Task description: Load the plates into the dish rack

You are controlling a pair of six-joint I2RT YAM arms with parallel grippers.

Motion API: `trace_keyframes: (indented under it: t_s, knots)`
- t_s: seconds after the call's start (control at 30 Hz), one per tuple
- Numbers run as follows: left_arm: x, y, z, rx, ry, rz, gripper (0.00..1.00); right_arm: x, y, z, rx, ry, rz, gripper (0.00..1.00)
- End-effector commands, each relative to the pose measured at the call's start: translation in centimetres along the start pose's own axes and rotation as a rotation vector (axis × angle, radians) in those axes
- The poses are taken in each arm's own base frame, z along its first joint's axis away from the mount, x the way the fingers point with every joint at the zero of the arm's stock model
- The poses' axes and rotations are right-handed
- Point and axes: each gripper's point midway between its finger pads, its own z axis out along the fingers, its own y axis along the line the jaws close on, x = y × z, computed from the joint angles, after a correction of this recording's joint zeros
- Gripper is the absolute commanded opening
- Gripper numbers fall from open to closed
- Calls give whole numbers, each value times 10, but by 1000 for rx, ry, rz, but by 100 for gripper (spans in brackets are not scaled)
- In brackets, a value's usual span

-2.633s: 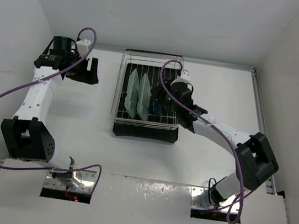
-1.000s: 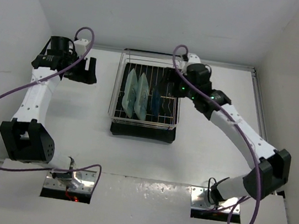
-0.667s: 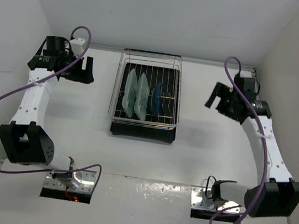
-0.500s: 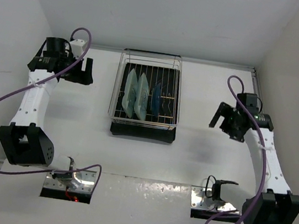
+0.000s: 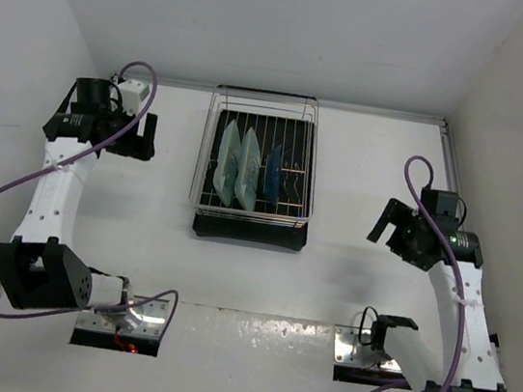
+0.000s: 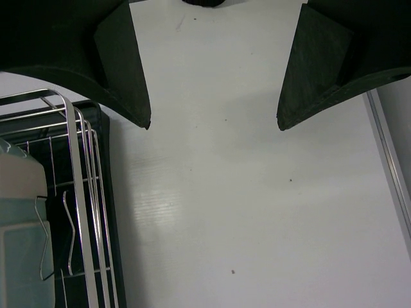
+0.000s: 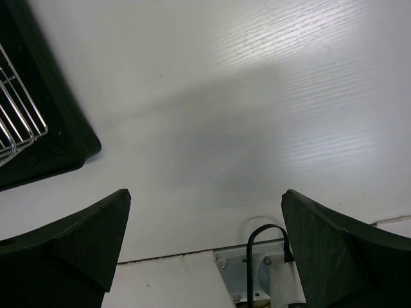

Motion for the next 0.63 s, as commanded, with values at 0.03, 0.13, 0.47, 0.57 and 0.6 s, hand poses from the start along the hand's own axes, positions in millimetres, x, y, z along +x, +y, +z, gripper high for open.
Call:
trace_keyframes:
  t_s: [0.03,0.13,0.47,0.57,0.6]
  knots:
    - [10,-1,-10,-6,-12,2,84,-2,6,-2,-47,-44,15,100]
    - [19,-4,-8,8,2,-2,84,5,11,-3,-82,-28,28,100]
    - [32,-11,-5,42,20,1,84,20,13,-2,-108,16,51,100]
    - [34,-13,-6,51,19,0,84,25,17,-2,-145,18,42,100]
    - [34,-13,-6,51,19,0,84,27,18,-2,-153,15,43,100]
